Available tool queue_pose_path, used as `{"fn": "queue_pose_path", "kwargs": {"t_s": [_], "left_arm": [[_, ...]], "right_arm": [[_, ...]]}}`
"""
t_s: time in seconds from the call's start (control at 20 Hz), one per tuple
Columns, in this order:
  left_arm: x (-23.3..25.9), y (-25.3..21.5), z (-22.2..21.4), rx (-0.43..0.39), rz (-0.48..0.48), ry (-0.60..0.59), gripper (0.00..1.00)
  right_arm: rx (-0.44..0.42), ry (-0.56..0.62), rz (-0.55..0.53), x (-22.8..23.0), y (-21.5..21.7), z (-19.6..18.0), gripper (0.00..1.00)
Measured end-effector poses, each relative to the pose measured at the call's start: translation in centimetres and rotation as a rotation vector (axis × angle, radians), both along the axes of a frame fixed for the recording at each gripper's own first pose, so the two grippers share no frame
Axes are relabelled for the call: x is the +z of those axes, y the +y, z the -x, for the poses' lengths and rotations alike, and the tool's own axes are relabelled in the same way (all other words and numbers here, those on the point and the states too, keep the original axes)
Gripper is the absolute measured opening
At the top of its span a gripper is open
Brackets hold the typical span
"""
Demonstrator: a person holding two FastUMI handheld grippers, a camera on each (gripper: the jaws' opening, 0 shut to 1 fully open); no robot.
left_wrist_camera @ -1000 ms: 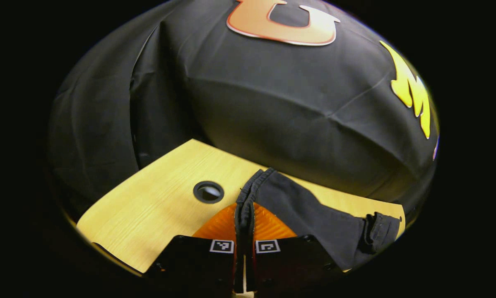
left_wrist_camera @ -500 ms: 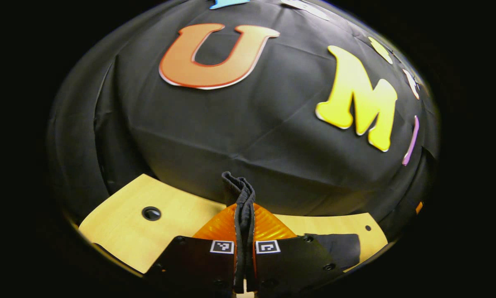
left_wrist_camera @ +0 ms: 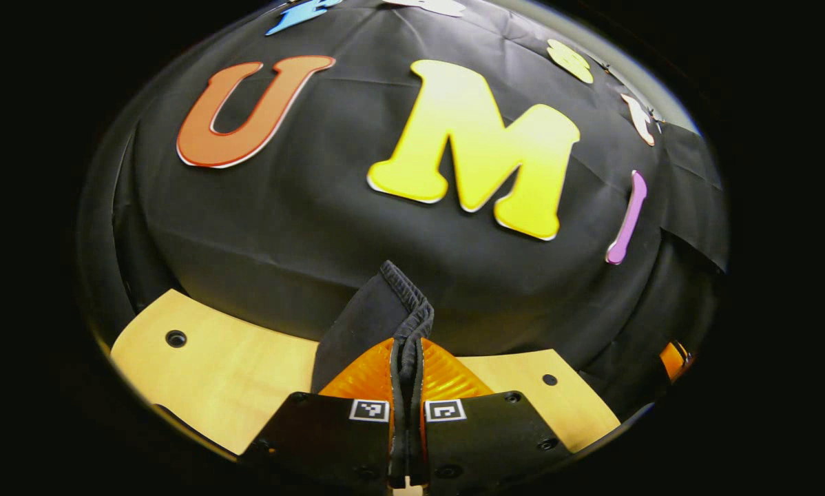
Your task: Grasp the waist and the cuffs of the jeans and fold them to make the two legs overlap; first hold the waist and fold one-third of the jeans toward the cuffs, then hold the cuffs and fold the remaining one-third in the same direction to finish folding.
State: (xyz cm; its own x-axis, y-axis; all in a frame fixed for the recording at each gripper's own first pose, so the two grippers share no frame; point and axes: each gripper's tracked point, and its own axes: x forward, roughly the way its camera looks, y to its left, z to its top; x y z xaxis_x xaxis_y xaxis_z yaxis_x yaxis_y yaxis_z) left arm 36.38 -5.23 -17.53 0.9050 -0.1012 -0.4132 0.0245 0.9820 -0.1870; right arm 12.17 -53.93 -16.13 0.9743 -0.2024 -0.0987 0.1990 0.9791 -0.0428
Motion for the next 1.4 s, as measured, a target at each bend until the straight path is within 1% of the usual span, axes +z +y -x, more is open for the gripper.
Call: {"fn": "queue_pose_path", "kwargs": {"t_s": [0.2,0.35,0.45,0.65,0.75,0.85,0.9,1.0,1.05,1.2,1.3,1.4], "left_arm": [[-1.1,-6.6,0.7,-0.042,0.008,0.013,0.05],[-3.9,-10.8,1.3,-0.068,-0.01,0.044,0.05],[-6.0,-12.6,1.8,-0.072,-0.044,0.055,0.05],[-10.2,-14.7,2.7,-0.082,-0.159,0.049,0.05],[-11.9,-15.2,3.4,-0.082,-0.213,0.052,0.05],[-13.7,-15.4,4.0,-0.079,-0.247,0.058,0.05],[-14.6,-15.5,4.4,-0.079,-0.26,0.062,0.05],[-15.7,-15.5,5.1,-0.073,-0.261,0.063,0.06],[-16.0,-15.3,5.2,-0.066,-0.256,0.061,0.07],[-17.7,-15.3,5.9,-0.081,-0.24,0.087,0.1],[-19.7,-16.4,6.7,-0.141,-0.188,0.128,0.19],[-19.7,-16.7,7.6,-0.153,-0.168,0.143,0.5]], "right_arm": [[-0.033,-0.005,0.001,0.7,-4.4,1.1,0.9],[-0.061,-0.003,0.006,0.7,-7.4,1.9,0.9],[-0.076,-0.001,0.012,0.6,-9.2,2.5,0.9],[-0.099,0.01,0.028,-0.1,-11.9,3.5,0.9],[-0.109,0.017,0.027,-0.7,-12.7,3.9,0.9],[-0.114,0.022,0.028,-1.2,-13.1,4.3,0.9],[-0.114,0.025,0.029,-1.5,-13.1,4.4,0.94],[-0.115,0.032,0.035,-1.9,-13.1,4.7,0.94],[-0.118,0.033,0.036,-2.1,-13.2,5.0,0.9],[-0.126,0.035,0.033,-2.6,-12.9,5.6,0.9],[-0.131,0.039,0.03,-3.0,-12.3,6.1,0.9],[-0.136,0.039,0.031,-2.9,-11.8,6.9,0.9]]}}
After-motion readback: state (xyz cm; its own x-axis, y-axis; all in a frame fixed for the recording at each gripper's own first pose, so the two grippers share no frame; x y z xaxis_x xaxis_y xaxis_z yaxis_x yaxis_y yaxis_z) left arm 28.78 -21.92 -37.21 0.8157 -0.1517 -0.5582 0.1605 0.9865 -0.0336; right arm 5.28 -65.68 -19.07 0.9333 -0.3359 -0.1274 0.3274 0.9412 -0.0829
